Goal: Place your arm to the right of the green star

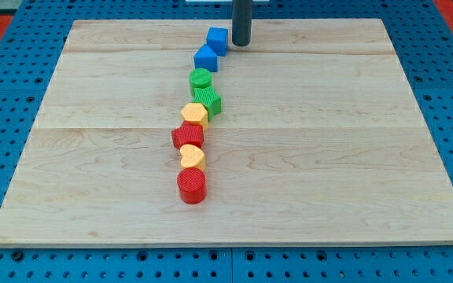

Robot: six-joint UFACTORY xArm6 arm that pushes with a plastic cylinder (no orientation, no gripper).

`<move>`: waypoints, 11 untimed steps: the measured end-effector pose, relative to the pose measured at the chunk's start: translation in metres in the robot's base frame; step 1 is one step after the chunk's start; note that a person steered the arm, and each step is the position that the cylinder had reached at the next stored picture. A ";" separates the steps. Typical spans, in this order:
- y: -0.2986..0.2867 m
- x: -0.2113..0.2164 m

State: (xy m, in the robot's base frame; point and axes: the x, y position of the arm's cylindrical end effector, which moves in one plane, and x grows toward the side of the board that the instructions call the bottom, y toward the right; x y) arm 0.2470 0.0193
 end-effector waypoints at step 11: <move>0.007 0.146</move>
